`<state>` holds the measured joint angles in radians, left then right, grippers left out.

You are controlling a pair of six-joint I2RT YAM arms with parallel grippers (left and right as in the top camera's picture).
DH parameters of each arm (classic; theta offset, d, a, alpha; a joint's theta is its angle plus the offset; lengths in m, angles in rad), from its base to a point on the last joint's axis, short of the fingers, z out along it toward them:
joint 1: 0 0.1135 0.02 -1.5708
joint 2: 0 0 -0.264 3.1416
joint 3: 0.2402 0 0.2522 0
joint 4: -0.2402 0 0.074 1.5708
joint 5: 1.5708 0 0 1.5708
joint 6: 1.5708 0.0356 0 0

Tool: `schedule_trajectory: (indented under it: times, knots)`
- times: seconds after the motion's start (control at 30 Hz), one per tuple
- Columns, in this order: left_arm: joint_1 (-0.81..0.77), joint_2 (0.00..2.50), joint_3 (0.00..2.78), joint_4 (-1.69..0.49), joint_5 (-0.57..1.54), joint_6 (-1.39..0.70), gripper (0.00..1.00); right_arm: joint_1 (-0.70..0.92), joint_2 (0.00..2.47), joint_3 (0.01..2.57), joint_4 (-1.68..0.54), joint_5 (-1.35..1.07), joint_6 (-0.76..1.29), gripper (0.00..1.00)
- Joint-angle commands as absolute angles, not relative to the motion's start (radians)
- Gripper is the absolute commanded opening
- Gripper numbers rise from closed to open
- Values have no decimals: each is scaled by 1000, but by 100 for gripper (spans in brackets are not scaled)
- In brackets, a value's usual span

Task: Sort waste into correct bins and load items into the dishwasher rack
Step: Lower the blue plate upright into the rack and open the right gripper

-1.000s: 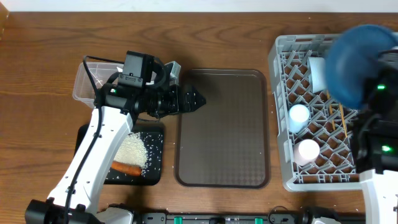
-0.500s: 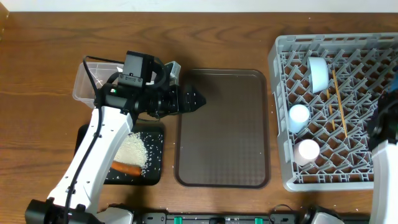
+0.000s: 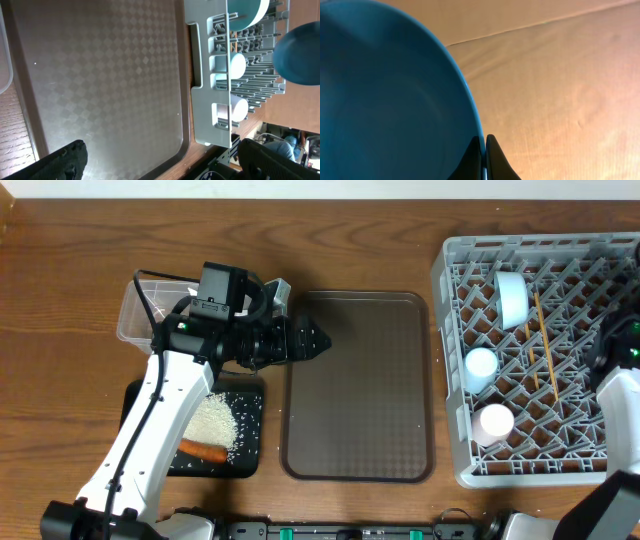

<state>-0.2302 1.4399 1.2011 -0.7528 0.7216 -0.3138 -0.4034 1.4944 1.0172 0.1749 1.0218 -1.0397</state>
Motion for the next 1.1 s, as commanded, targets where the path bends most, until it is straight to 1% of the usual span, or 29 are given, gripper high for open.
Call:
schedule_trajectory:
  times: [0.0,0.27,0.57,0.63,0.67,0.7,0.8,0.87,0.9,1.07]
  knots:
    - [-228,1431,1207,-754,713,-304,98,-387,1518,1025,170,1040,-1063,1]
    - [-228,1431,1207,-754,713,-305,98,-314,1549,1025,130,1028,-1027,1]
    - [-228,1431,1207,-754,713,-304,98,-191,1549,1025,130,1028,-1024,1]
    - [-228,1431,1207,-754,713,-304,98,-157,1549,1025,130,1021,-992,2]
    - [-228,1431,1207,-754,713,-304,98,-140,1549,1025,130,1016,-957,6]
    - [-228,1431,1207,-754,713,-304,98,-126,1549,1025,130,1012,-918,15]
    - [-228,1431,1207,-754,713,-304,98,-84,1549,1025,130,1013,-768,33]
    - [-228,1431,1207,-754,713,-304,98,-56,1549,1025,125,1013,-658,44]
    - [-228,1431,1207,-754,713,-305,98,-48,1549,1025,121,1012,-635,46]
    - [-228,1431,1207,-754,713,-304,98,13,1549,1025,75,1002,-504,49]
